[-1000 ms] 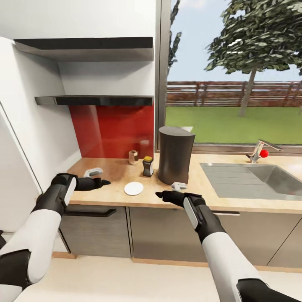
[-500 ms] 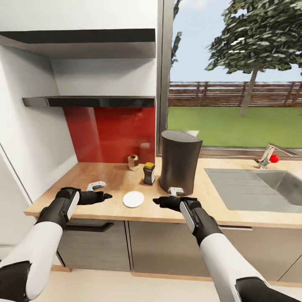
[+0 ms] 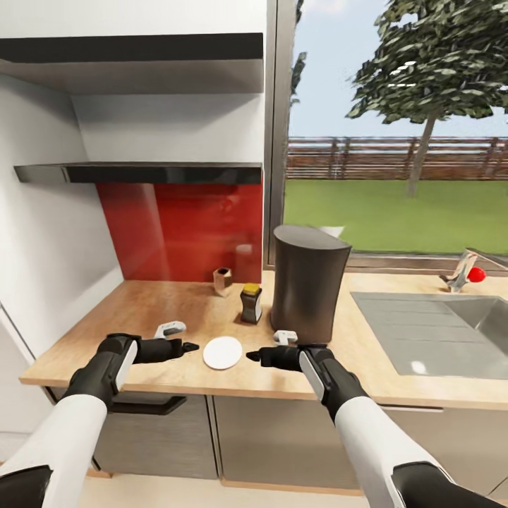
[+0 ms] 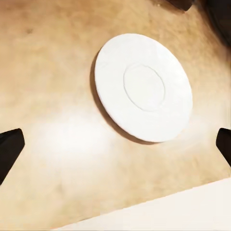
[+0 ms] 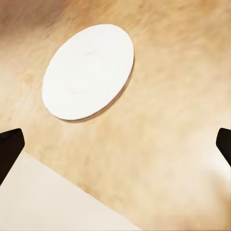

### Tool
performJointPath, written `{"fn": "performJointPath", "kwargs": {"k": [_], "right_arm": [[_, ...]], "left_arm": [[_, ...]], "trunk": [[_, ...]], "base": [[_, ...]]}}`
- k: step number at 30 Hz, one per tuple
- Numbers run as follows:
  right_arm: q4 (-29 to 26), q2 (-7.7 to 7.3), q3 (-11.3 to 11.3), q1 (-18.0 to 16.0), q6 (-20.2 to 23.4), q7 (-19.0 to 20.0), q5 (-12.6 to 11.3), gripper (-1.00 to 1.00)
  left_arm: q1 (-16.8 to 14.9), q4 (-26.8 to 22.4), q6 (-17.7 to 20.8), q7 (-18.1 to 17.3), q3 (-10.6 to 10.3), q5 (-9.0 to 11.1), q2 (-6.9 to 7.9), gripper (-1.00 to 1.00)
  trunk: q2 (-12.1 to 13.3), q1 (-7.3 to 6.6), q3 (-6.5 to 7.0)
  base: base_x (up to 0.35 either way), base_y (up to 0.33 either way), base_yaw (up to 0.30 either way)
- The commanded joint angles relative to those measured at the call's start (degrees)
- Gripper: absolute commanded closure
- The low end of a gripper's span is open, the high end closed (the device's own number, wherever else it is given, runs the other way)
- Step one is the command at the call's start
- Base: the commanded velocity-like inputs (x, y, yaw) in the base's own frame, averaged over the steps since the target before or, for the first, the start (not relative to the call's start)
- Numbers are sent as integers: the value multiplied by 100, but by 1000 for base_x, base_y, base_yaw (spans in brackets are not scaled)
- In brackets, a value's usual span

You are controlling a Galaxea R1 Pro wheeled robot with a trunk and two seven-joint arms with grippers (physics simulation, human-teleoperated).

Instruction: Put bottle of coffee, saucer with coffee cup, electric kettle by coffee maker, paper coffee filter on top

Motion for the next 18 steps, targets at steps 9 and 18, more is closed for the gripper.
{"fn": "performJointPath", "kwargs": {"k": [9,18], "right_arm": [[363,0,78,-5,40,-1,-67,-100],[826,0,94,-5,66,1080,-67,-100]], "left_arm": [[17,-257,32,-84,35,-38,-2,-100],[19,-263,35,-88,35,-36,-2,-100]], "trunk": [[-13,5,-14],[-13,5,-14]], "base": [[192,0,0],[62,0,0]]}}
